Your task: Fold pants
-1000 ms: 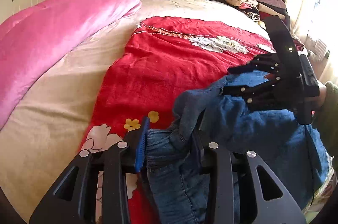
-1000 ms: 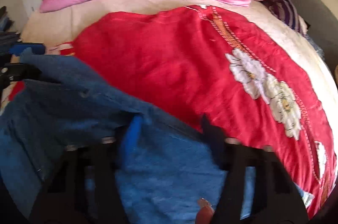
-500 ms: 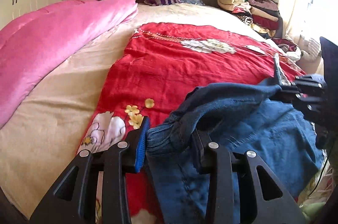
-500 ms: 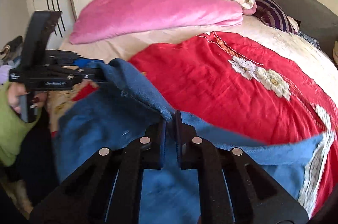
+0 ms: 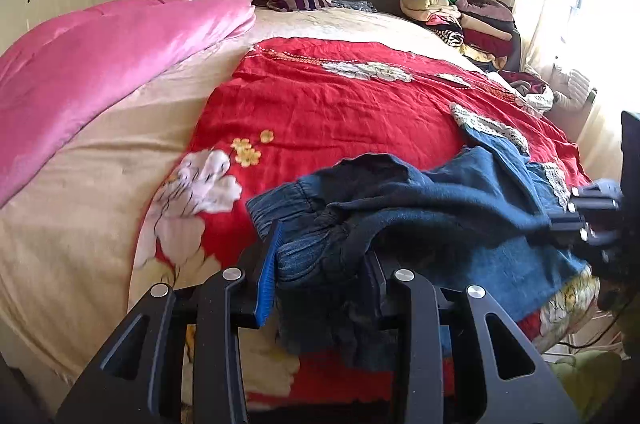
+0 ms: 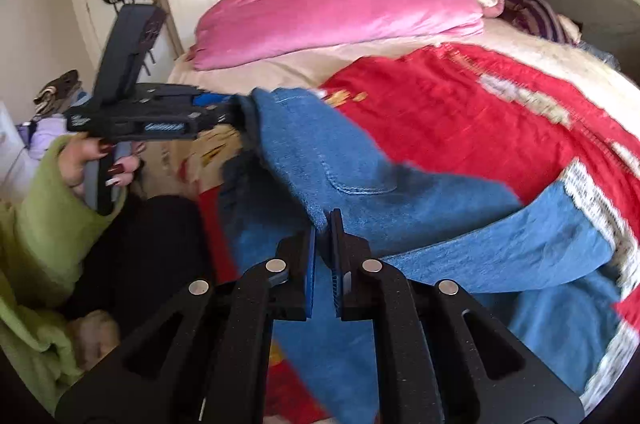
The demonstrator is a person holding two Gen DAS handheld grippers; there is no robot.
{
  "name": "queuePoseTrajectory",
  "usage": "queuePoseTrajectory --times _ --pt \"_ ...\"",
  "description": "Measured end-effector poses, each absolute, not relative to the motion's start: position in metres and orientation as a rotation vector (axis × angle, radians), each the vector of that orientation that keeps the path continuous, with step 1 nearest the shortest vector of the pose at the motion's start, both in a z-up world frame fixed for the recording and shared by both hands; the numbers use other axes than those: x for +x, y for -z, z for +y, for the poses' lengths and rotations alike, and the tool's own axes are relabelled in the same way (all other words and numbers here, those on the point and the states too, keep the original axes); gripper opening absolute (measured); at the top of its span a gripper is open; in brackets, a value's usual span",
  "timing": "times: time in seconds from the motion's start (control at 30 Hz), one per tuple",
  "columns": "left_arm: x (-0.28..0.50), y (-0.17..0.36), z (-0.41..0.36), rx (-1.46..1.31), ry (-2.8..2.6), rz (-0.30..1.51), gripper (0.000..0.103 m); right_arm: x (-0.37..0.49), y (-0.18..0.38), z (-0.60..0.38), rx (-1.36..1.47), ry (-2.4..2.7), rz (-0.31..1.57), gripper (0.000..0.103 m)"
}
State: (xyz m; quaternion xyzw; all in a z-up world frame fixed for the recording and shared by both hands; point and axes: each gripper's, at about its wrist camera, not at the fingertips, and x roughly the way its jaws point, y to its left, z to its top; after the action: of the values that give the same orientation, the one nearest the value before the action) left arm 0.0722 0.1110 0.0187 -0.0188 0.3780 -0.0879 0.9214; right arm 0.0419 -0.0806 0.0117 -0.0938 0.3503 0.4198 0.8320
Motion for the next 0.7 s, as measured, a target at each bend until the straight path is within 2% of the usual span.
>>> queuePoseTrajectory --times 0.2,0.3,0.37,0.57,0.7 --pt "0.066 0.003 0.114 -0.039 0.127 0.864 0.039 0.024 0.014 -0.066 -0.222 -0.889 0.816 0.003" --pt "0.054 0.004 0.121 -0.06 0.122 0.881 0.044 0.022 0.023 -0.064 -0.222 -0.876 0.853 0.003" --pt "0.041 0.002 0.126 -0.072 0.117 0.878 0.052 0.018 0.024 -0.066 -0.237 -0.876 0.859 0.003" --pt "0.014 -0.028 0.133 -0.118 0.05 0.801 0.05 0.01 0.034 -0.065 -0.244 -0.913 0.878 0.003" --pt "0.033 -0.036 0.1 -0.092 0.142 0.785 0.048 0.011 0.041 -0.061 -0.248 -0.918 0.914 0.009"
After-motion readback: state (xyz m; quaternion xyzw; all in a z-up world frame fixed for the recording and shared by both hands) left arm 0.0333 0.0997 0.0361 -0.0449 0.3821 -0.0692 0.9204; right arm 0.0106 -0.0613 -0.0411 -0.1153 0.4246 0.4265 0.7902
